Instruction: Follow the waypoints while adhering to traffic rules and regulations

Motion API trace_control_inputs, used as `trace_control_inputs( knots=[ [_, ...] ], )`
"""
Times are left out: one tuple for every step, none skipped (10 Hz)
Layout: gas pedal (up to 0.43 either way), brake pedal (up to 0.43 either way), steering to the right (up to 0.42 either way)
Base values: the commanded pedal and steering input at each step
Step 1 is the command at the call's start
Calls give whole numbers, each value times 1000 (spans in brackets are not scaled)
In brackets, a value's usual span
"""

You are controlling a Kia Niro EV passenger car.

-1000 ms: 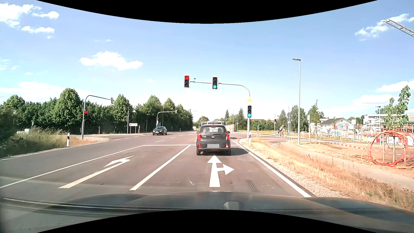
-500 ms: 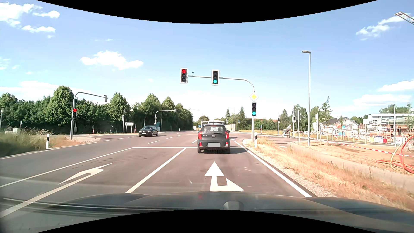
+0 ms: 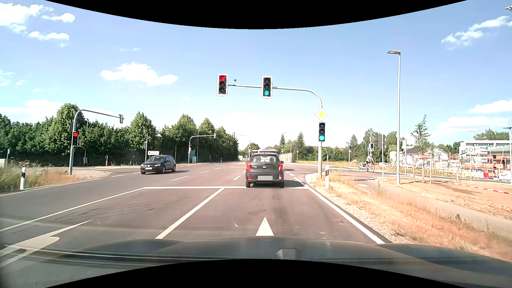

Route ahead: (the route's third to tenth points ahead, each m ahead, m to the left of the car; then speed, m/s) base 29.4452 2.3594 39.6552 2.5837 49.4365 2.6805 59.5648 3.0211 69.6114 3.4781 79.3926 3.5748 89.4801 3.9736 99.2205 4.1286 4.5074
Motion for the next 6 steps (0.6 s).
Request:
trace_control_inputs(
  knots=[
    [110,6,-5],
    [110,12,-5],
    [110,6,-5],
    [110,6,-5],
    [110,12,-5],
    [110,12,-5]
  ],
)
